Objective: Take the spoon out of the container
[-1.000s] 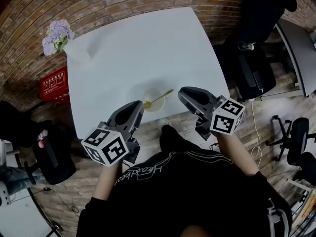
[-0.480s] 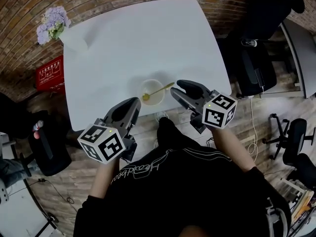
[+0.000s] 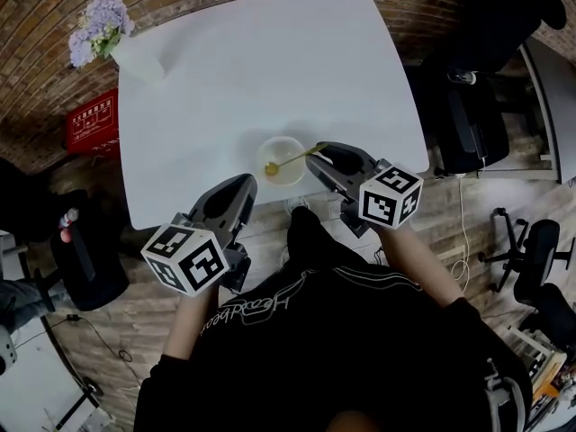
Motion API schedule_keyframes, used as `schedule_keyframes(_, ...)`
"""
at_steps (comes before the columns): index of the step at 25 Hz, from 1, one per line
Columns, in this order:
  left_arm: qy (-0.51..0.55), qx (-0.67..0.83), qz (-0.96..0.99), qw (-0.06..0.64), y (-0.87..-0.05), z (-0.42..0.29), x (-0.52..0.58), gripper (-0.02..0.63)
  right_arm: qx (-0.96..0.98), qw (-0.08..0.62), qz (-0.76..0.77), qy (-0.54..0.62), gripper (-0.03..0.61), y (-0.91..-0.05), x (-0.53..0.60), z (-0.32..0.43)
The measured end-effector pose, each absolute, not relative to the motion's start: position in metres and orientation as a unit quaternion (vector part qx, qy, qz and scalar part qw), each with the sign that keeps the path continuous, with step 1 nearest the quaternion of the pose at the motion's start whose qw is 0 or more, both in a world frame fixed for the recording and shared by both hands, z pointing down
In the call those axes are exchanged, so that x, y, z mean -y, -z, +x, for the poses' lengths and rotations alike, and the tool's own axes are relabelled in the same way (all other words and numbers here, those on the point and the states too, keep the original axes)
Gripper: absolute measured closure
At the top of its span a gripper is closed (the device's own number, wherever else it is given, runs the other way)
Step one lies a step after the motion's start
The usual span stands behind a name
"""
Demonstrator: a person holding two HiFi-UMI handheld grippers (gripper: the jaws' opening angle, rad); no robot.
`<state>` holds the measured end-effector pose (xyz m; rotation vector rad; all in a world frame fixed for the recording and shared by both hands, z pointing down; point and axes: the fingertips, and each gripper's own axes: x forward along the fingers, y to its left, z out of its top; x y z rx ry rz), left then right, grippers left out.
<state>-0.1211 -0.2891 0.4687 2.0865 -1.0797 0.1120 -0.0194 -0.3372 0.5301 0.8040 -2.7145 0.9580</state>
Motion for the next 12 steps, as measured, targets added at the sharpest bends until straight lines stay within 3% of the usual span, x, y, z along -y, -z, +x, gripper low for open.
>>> schedule_keyframes(12, -0.05, 0.429, 0.81, 0.397, -0.48, -0.132, 0.287, 0.609, 0.903, 0.083, 0.278, -0.315, 0.54, -0.537, 0.345, -0.028)
